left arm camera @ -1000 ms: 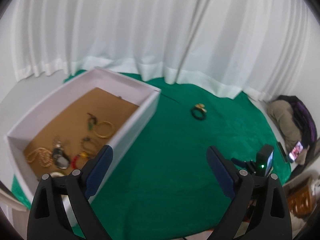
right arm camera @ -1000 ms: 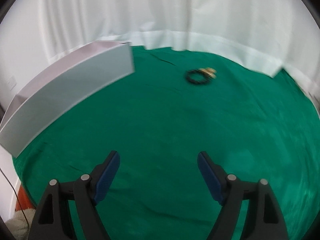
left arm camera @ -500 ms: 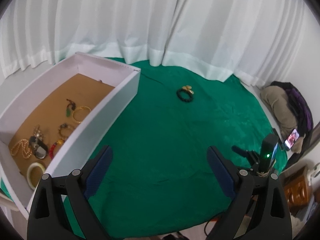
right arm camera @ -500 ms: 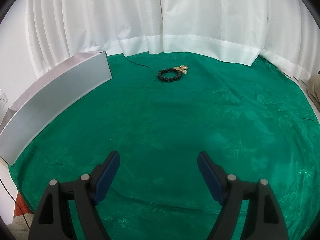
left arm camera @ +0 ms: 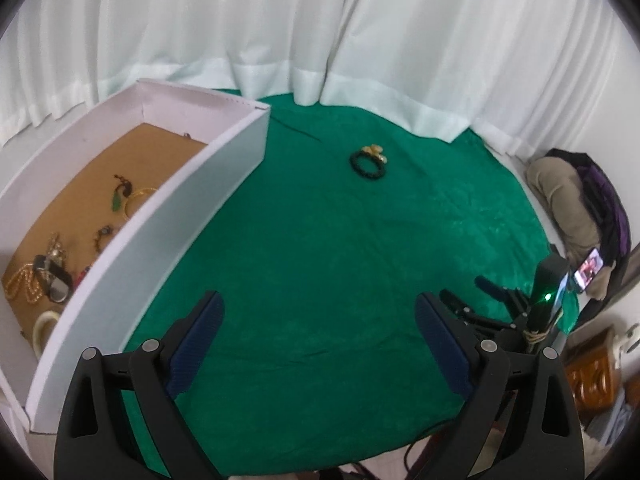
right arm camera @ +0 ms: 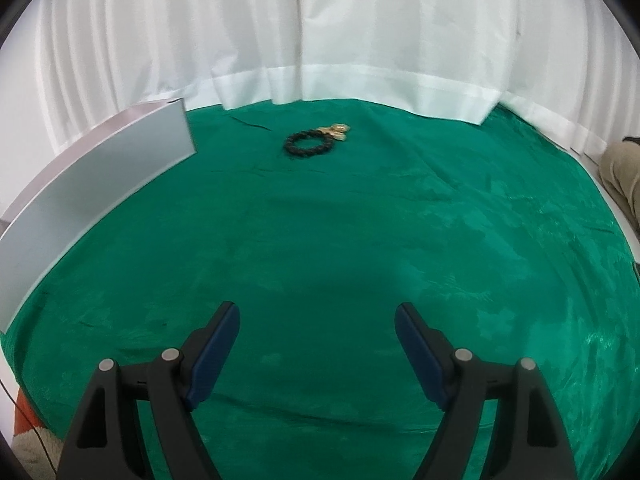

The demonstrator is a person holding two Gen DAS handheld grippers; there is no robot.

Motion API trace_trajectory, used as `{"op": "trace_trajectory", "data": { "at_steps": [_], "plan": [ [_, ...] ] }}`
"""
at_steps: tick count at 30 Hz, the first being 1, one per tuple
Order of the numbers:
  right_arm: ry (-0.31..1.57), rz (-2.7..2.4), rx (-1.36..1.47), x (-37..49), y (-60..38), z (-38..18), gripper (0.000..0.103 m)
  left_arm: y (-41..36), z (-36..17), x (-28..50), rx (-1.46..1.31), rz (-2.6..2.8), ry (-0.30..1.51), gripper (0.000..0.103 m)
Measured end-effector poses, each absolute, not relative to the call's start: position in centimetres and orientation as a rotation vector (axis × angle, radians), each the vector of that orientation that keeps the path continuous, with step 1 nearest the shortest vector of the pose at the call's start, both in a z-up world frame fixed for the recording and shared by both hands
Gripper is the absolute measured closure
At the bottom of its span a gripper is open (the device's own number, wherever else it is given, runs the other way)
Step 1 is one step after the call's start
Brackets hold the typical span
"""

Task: Organize jewelry
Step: 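Lower the left gripper onto the black bead bracelet and close it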

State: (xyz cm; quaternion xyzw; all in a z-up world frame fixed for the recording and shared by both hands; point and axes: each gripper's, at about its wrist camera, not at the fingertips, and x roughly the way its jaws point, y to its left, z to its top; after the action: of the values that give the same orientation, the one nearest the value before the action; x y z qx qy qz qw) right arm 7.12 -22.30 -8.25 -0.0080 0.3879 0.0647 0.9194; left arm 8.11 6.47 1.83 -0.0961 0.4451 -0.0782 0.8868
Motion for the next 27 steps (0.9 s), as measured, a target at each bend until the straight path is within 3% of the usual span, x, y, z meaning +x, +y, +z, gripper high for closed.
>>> {"op": "trace_trajectory", "data": {
  "at_steps": [27],
  "plan": [
    [0.813, 0.082, 0.150, 8.6, -28.2, -10.6, 0.019, -0.5, -3.3, 17.3, -0.130, -0.236, 1.082, 0.007]
  ]
}}
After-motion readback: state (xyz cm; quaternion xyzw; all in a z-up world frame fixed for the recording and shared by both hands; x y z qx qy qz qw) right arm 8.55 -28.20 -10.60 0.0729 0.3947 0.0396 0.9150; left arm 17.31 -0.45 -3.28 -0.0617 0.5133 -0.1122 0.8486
